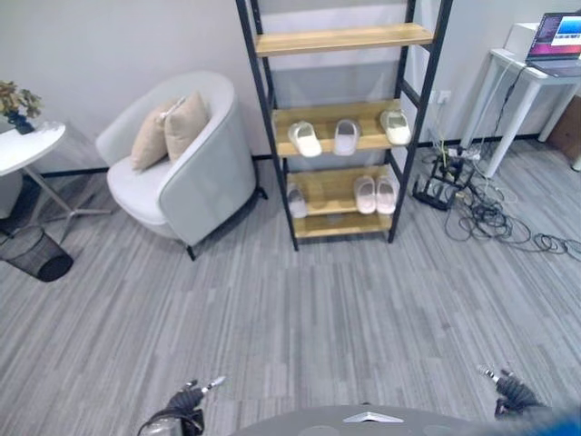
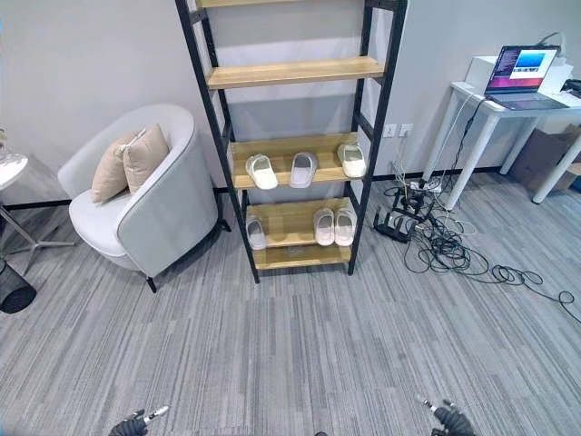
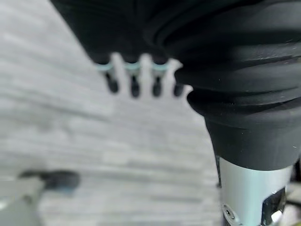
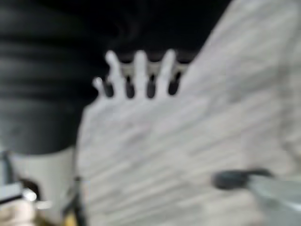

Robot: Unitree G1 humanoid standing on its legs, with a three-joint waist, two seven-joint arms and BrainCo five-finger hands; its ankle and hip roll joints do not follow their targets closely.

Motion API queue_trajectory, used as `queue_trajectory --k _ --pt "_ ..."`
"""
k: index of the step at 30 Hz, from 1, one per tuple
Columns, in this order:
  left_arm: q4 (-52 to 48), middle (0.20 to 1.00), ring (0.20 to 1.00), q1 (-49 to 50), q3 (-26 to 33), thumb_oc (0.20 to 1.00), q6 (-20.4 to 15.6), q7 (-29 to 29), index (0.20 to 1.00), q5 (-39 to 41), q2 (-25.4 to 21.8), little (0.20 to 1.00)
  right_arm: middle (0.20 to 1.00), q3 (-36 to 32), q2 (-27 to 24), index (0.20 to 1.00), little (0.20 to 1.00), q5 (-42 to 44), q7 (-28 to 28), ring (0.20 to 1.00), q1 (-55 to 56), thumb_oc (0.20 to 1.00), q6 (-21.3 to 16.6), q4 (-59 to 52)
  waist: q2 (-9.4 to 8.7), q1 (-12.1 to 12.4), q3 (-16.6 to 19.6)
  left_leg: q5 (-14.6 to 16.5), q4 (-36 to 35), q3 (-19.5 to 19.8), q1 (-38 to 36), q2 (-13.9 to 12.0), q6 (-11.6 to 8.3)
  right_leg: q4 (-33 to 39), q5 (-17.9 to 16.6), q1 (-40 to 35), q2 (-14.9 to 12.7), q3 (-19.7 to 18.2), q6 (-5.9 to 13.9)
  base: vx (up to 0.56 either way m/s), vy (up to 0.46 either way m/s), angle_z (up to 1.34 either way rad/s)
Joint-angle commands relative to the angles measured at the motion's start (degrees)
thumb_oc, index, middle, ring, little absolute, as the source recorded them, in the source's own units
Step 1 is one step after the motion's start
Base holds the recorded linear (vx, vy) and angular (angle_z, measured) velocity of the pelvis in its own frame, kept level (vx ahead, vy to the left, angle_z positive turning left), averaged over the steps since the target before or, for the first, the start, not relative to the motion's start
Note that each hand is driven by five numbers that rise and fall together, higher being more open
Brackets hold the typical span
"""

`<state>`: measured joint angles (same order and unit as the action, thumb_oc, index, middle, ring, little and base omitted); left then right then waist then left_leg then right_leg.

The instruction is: Arrange the slippers neatly on the shoe rack.

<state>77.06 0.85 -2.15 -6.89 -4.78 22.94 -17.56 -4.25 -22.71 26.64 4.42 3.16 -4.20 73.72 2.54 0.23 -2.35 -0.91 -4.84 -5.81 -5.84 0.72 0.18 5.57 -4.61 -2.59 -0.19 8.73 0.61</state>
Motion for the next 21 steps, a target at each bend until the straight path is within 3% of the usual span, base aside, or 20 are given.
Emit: queue_trajectory --k 1,8,11,13,15,16,18,19,21 --pt "2.2 1.0 1.0 -1.9 -0.1 1.0 -1.2 1.0 1.0 -3.1 -0.2 1.0 1.0 4.0 1.2 1.0 1.0 0.1 0.6 1.0 0.0 1.0 -0.5 0.9 -1.41 -1.1 -1.0 -0.9 -0.2 5.7 3.7 -2.8 -3.2 -5.2 7.3 -2.8 -4.0 0.6 4.12 -0.01 -0.058 0.01" --pt "1.6 1.0 1.0 -2.3 -3.2 1.0 -1.2 0.9 1.0 -4.4 1.6 1.0 1.0 3.0 1.8 1.0 1.0 1.4 0.5 1.0 1.6 1.0 -0.5 2.7 -0.71 -1.9 -2.9 -2.0 -0.2 6.6 4.5 -4.0 -3.55 -9.3 9.5 0.4 -3.0 0.4 3.05 0.03 -0.103 0.03" --pt "-0.8 1.0 1.0 -2.9 -5.9 1.0 -1.6 0.8 1.0 -5.5 2.2 1.0 1.0 3.5 1.7 1.0 1.0 0.9 0.4 1.0 1.8 1.0 -0.8 2.7 -2.09 -1.9 -5.7 1.0 11.5 4.3 9.4 -4.7 -4.42 -10.4 10.6 0.7 -3.3 -0.7 1.75 0.02 -0.143 0.0" --pt "-2.4 1.0 1.0 -4.0 -7.7 1.0 -1.8 1.6 1.0 -5.7 3.0 1.0 1.0 4.3 1.6 1.0 1.0 0.3 0.0 1.0 1.0 1.0 -0.7 2.9 -3.07 -1.3 -8.1 -1.2 21.9 2.8 16.7 -4.7 -4.68 -9.4 11.3 -1.0 -3.8 0.1 0.98 0.13 -0.112 -0.08" --pt "-2.2 1.0 1.0 -3.9 -8.0 1.0 -1.8 1.6 1.0 -6.6 3.3 1.0 1.0 4.8 1.8 1.0 1.0 0.4 -0.1 1.0 0.9 1.0 -0.5 2.3 -3.39 -0.4 -7.9 -0.8 18.9 0.5 19.8 -4.4 -3.88 -7.5 11.9 -3.1 -3.8 0.3 1.45 0.38 -0.001 0.06" --pt "-1.1 1.0 1.0 -3.3 -8.4 1.0 -1.7 1.7 1.0 -8.0 3.9 1.0 1.0 5.9 2.8 1.0 1.0 0.6 0.0 1.0 0.4 1.0 -0.8 1.6 -3.65 1.3 -7.5 -3.5 14.0 1.1 23.0 -3.2 -4.24 -4.7 11.7 -5.6 -3.1 -0.4 2.08 0.5 0.072 0.22" --pt "1.5 1.0 1.0 -3.0 -8.5 1.0 -1.0 1.5 1.0 -10.0 4.3 1.0 1.0 7.4 3.7 1.0 1.0 -0.3 0.1 1.0 -1.2 1.0 -0.5 1.9 -4.15 2.6 -6.1 -4.5 8.3 2.0 22.7 -2.8 -4.14 -3.5 11.8 -6.9 -2.7 -1.3 3.43 0.41 0.099 0.06" --pt "1.5 1.0 1.0 -3.0 -8.5 1.0 -1.1 1.5 1.0 -10.0 4.3 1.0 1.0 7.4 3.7 1.0 1.0 -0.3 0.1 1.0 -1.2 1.0 -0.5 1.9 -4.24 2.7 -6.2 -4.6 8.0 1.9 22.4 -2.7 -4.12 -3.5 11.8 -7.0 -2.8 -1.4 3.46 0.43 0.158 -0.67" --pt "3.4 1.0 1.0 -2.7 -8.7 1.0 -0.5 2.8 1.0 -14.1 3.9 1.0 1.0 7.4 4.6 1.0 1.0 -1.5 0.1 1.0 -1.7 1.0 0.3 3.0 -5.21 3.0 -4.4 -3.6 9.9 2.8 21.8 -0.9 -2.25 -6.4 12.0 -7.5 -4.3 -2.5 4.58 0.43 0.19 -0.89"
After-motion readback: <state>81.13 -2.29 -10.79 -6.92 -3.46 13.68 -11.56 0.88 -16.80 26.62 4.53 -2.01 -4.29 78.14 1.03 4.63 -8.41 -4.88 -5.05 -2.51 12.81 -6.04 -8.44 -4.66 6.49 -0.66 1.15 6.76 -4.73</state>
